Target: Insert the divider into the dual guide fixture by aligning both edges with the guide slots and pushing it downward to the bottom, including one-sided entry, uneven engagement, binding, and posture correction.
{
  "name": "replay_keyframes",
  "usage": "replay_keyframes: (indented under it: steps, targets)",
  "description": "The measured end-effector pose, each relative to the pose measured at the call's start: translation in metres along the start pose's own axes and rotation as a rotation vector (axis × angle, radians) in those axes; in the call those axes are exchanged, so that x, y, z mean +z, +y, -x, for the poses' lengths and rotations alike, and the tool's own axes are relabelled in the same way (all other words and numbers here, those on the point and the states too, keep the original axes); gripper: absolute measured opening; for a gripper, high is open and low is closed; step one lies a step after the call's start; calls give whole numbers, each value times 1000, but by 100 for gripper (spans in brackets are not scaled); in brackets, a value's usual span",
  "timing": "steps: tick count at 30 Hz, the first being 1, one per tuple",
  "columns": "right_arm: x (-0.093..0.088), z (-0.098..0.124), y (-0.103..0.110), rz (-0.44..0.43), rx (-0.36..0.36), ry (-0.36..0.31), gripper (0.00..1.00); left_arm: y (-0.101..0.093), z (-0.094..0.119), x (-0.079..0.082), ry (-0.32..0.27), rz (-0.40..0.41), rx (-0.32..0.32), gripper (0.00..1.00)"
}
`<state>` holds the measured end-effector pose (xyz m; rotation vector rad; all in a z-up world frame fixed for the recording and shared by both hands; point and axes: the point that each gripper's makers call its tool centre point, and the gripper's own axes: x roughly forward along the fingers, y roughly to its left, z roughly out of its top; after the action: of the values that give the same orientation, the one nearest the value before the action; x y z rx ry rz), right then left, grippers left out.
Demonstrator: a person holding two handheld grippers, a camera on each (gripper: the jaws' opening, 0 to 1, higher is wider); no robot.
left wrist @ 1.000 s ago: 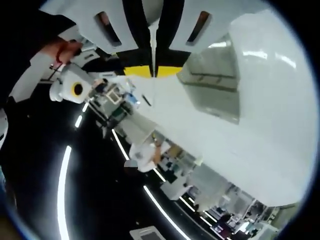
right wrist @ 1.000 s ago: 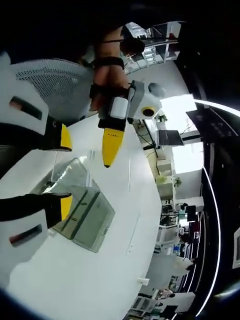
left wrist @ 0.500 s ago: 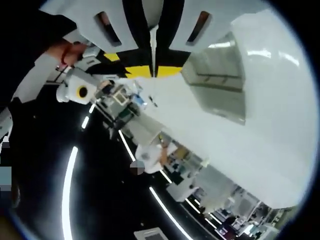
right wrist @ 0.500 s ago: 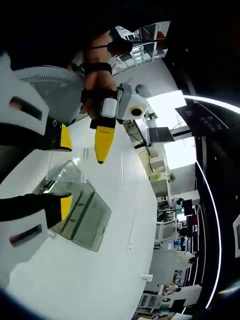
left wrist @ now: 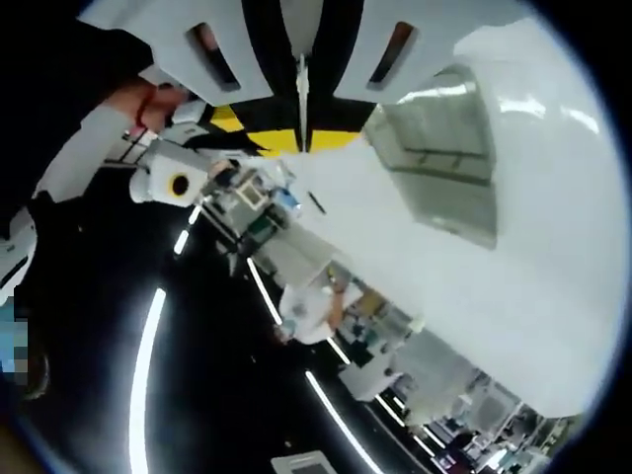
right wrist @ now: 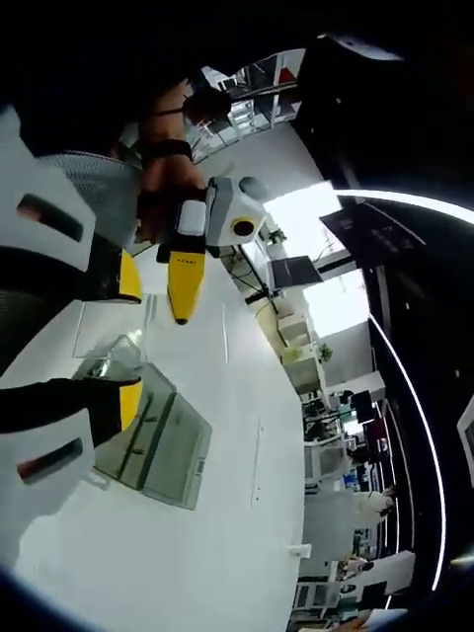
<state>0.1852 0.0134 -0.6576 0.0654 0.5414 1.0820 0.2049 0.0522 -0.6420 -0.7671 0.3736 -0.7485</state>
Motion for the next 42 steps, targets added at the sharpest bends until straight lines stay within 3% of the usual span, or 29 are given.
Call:
replay_keyframes:
  steps: [13, 17, 24, 30, 39, 42]
  targets:
    - [19, 2, 6, -124, 71, -104, 22, -10, 2, 3, -12, 25, -59, 0]
    - [15, 1, 4, -129, 63, -98, 19, -14, 4, 4, -26, 35, -71, 0]
    - [20, 0, 12, -170, 112, -130, 18, -29, 5, 8, -67, -3, -118, 0]
    - [23, 2, 13, -207, 140, -148, 13, -33, 4, 8, -62, 18, -122, 0]
    - [29, 10, 14, -310, 193, -204, 8, -45, 2, 8, -62, 28, -148, 0]
    - [35, 14, 14, -394, 231, -248, 6, -52, 1, 9, -75, 44, -161, 0]
